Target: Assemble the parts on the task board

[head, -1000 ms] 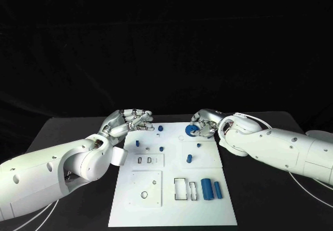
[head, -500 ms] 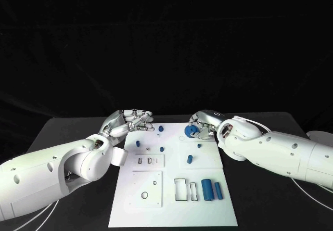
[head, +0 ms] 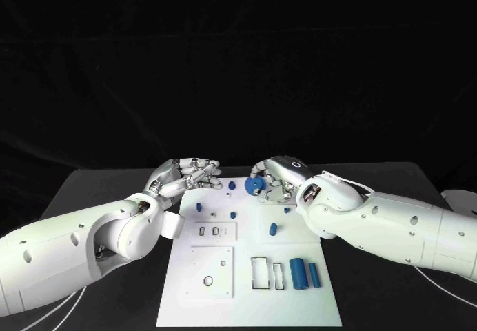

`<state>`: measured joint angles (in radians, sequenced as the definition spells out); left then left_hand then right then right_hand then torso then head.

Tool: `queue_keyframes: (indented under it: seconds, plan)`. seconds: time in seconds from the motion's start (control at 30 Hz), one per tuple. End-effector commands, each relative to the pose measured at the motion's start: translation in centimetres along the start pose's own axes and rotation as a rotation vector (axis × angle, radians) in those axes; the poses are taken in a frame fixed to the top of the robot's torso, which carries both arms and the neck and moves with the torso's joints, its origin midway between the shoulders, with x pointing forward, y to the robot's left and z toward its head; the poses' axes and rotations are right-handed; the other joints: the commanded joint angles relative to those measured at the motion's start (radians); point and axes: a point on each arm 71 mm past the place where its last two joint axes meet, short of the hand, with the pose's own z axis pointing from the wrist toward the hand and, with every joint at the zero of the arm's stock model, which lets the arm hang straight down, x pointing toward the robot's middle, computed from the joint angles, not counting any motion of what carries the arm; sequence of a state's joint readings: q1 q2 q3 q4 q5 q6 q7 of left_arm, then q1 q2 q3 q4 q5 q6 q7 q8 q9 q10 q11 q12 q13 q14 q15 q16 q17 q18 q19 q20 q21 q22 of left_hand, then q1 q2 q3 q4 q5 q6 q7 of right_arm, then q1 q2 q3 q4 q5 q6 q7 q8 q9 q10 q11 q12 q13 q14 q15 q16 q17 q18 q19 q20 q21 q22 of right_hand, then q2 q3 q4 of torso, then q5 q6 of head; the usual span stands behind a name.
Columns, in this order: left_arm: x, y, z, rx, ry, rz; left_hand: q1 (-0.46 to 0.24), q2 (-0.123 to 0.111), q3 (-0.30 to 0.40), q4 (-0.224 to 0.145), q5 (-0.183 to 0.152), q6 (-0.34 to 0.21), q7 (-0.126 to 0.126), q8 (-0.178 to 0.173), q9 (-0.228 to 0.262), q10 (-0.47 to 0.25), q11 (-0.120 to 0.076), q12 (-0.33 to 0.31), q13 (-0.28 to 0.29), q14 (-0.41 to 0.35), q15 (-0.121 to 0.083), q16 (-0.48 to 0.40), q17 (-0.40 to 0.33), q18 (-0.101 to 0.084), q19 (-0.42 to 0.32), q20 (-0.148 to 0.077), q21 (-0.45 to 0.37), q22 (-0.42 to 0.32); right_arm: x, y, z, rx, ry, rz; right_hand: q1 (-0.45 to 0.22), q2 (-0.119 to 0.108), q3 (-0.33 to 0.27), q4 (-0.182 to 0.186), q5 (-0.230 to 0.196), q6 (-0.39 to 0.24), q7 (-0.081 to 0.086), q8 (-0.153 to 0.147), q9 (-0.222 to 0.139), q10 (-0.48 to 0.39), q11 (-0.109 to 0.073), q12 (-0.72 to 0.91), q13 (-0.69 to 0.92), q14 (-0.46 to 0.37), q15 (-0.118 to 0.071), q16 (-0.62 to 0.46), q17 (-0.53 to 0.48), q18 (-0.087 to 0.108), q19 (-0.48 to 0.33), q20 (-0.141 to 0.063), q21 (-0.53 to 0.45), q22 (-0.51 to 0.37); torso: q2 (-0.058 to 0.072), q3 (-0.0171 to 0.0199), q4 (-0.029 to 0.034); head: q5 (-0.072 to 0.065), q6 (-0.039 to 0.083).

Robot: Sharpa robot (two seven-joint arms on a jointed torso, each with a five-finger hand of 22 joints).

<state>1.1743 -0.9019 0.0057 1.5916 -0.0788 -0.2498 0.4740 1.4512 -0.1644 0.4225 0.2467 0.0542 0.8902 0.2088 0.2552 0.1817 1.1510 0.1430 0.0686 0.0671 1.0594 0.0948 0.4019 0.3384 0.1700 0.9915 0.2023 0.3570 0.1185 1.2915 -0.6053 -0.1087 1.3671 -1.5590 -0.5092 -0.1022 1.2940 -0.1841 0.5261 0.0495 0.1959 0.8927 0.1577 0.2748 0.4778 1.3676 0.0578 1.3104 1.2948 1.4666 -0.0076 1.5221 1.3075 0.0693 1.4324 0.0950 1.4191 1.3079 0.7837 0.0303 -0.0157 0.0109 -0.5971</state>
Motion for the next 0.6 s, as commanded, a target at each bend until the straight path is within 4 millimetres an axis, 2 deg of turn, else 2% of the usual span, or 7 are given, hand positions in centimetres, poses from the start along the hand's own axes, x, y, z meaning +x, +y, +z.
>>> queue_keyframes:
  seconds: [0.03, 0.13, 0.27, 0.43, 0.6]
  plan:
    - [0.2, -0.1, 0.1, 0.013, 0.010, -0.007, -0.005, 0.003, 0.007, -0.001, -0.001, -0.001, 0.003, -0.007, 0.002, -0.002, 0.005, -0.004, 0.000, -0.008, 0.001, -0.006, 0.001, 0.012, -0.008, 0.001, -0.001, -0.002, 0.1, 1.1, 0.4, -0.043, -0.028, -0.023, -0.006, 0.001, 0.007, -0.001, 0.000, 0.024, -0.017, 0.002, 0.009, 0.005, -0.002, 0.001, -0.001, 0.077, -0.006, 0.003, 0.139, -0.019, 0.005, 0.002, 0.001, 0.081, 0.001, 0.0000, 0.0011, 0.000, 0.002]
    - [0.2, -0.1, 0.1, 0.014, 0.009, -0.007, -0.005, 0.003, 0.007, -0.001, -0.001, -0.001, 0.003, -0.007, 0.002, -0.002, 0.005, -0.004, 0.000, -0.008, 0.001, -0.006, 0.001, 0.012, -0.008, 0.001, -0.001, -0.002, 0.6, 2.1, 0.9, -0.059, -0.018, -0.013, -0.008, 0.000, 0.008, -0.001, -0.001, 0.023, -0.016, 0.000, 0.009, 0.005, -0.002, 0.000, -0.002, 0.078, -0.006, 0.004, 0.140, -0.020, 0.006, 0.001, 0.002, 0.083, 0.001, 0.0008, 0.0009, 0.002, 0.001]
    - [0.2, -0.2, 0.1, 0.015, 0.009, -0.007, -0.005, 0.003, 0.007, -0.001, -0.001, -0.001, 0.003, -0.007, 0.002, -0.002, 0.005, -0.004, 0.000, -0.008, 0.001, -0.006, 0.001, 0.012, -0.008, 0.001, -0.001, -0.002, 1.3, 3.0, 1.7, -0.074, 0.004, -0.001, -0.010, 0.000, 0.009, -0.001, -0.001, 0.021, -0.016, -0.001, 0.008, 0.005, -0.001, 0.000, -0.002, 0.078, -0.006, 0.004, 0.140, -0.019, 0.005, 0.001, 0.001, 0.082, 0.001, -0.0018, -0.0002, 0.002, 0.002]
    - [0.2, -0.1, 0.1, 0.015, 0.008, -0.007, -0.004, 0.003, 0.009, -0.003, -0.001, -0.001, 0.003, -0.007, 0.002, -0.002, 0.005, -0.004, 0.000, -0.011, 0.002, -0.008, 0.002, 0.011, -0.010, 0.001, -0.002, -0.002, 2.4, 4.0, 2.5, -0.083, 0.031, 0.011, -0.013, 0.000, 0.011, 0.000, -0.002, 0.019, -0.015, -0.003, 0.007, 0.004, -0.001, 0.000, -0.002, 0.077, -0.005, 0.003, 0.139, -0.019, 0.005, 0.001, 0.001, 0.082, 0.002, -0.0007, 0.0029, 0.004, 0.001]
    - [0.3, -0.1, 0.1, 0.016, 0.008, -0.007, -0.004, 0.002, 0.009, -0.003, -0.001, -0.001, 0.003, -0.007, 0.002, -0.002, 0.005, -0.004, 0.000, -0.012, 0.002, -0.008, 0.002, 0.011, -0.011, 0.002, -0.002, -0.002, 3.3, 4.6, 3.2, -0.085, 0.051, 0.015, -0.017, 0.000, 0.012, 0.000, -0.004, 0.016, -0.014, -0.006, 0.006, 0.004, 0.000, 0.000, -0.002, 0.077, -0.005, 0.004, 0.139, -0.019, 0.005, 0.001, 0.000, 0.081, 0.002, -0.0012, 0.0019, 0.007, 0.000]
